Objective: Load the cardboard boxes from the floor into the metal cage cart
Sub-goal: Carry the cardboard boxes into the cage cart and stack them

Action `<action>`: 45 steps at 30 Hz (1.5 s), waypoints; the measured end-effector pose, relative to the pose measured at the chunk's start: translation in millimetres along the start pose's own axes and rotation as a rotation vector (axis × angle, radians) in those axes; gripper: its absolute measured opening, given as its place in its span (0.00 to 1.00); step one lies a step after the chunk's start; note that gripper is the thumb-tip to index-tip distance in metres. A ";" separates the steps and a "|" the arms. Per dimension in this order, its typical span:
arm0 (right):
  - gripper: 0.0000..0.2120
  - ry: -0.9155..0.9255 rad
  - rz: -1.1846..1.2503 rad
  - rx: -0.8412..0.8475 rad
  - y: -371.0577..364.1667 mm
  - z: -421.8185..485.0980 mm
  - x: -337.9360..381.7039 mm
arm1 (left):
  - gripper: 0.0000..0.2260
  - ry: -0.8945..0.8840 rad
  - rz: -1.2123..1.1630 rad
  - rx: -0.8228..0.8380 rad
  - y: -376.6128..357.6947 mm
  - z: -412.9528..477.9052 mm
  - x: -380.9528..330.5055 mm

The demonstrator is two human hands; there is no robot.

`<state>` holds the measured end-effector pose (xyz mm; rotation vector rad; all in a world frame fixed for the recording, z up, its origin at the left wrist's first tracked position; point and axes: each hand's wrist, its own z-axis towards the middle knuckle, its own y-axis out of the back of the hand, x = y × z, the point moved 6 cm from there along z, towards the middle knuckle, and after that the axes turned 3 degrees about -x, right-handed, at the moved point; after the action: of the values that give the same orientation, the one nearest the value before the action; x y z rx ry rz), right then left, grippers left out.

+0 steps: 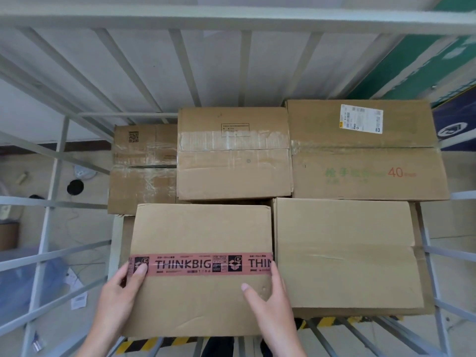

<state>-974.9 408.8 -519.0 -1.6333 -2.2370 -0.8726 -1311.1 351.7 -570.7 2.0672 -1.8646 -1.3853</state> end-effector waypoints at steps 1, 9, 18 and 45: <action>0.43 0.005 0.006 0.003 1.9 1.3 4.3 | 0.18 -0.005 -0.010 -0.002 -0.1 1.4 -5.7; 0.42 0.070 -0.006 -0.008 9.9 1.4 21.3 | 0.25 -0.042 -0.062 -0.085 5.5 -3.9 -22.3; 0.39 0.075 0.034 -0.003 12.7 -4.9 11.0 | 0.19 -0.093 -0.138 -0.131 1.3 -20.1 -17.5; 0.47 0.293 -0.507 0.007 -13.9 1.1 -39.9 | 0.17 -0.119 -0.088 -0.024 -10.8 -32.3 11.8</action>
<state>-973.7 375.4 -544.8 -0.8605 -2.4569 -1.1294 -1284.3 328.5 -564.0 2.1240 -1.8081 -1.5759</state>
